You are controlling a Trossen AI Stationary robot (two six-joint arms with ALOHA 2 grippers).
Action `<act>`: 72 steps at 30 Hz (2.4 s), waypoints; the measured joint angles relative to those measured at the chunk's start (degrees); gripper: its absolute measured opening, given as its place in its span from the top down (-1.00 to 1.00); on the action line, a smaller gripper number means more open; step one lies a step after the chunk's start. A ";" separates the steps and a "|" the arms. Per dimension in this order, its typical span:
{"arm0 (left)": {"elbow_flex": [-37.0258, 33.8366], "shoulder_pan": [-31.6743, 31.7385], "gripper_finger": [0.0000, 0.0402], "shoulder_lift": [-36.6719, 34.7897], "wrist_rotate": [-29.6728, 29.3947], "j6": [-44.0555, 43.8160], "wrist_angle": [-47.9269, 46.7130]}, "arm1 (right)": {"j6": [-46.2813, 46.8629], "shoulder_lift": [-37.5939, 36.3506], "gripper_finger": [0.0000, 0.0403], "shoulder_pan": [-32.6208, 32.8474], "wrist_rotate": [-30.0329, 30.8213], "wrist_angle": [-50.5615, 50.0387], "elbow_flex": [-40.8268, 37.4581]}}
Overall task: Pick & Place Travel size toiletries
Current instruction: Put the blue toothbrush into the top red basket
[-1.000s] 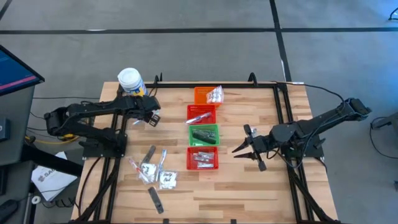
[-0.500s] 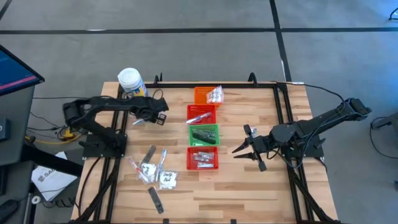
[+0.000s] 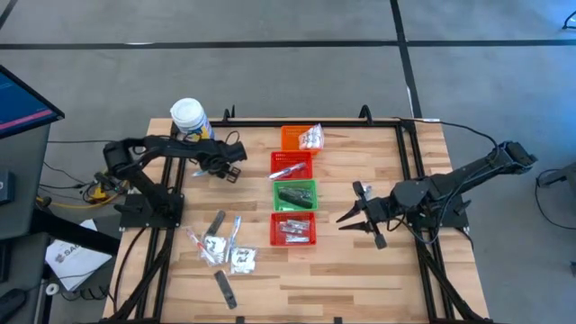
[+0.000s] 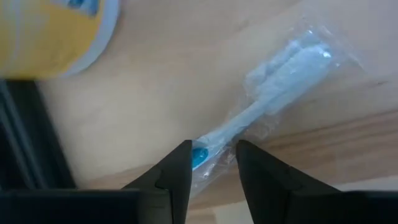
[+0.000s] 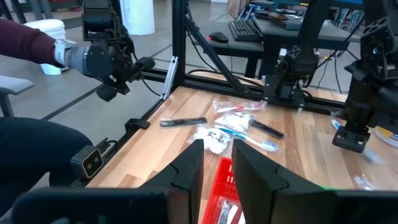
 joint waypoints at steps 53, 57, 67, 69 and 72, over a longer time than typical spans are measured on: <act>-0.13 -23.43 0.97 -30.26 -0.82 -5.68 6.43 | 4.28 0.00 0.62 0.02 0.13 0.52 0.00; -0.13 -28.11 0.97 -31.08 -4.00 -6.13 9.18 | 4.99 0.23 0.62 0.02 0.13 1.90 0.00; -0.05 -37.47 0.97 -29.30 -11.95 -4.05 20.99 | 4.95 5.82 0.62 0.77 -0.04 11.96 0.02; -0.04 -39.07 0.97 -29.06 -13.18 -2.75 23.55 | 5.01 6.73 0.62 0.76 0.00 13.04 0.02; -0.03 -41.34 0.97 -28.69 -14.98 -1.67 26.72 | 5.09 7.84 0.62 0.76 0.02 14.14 0.00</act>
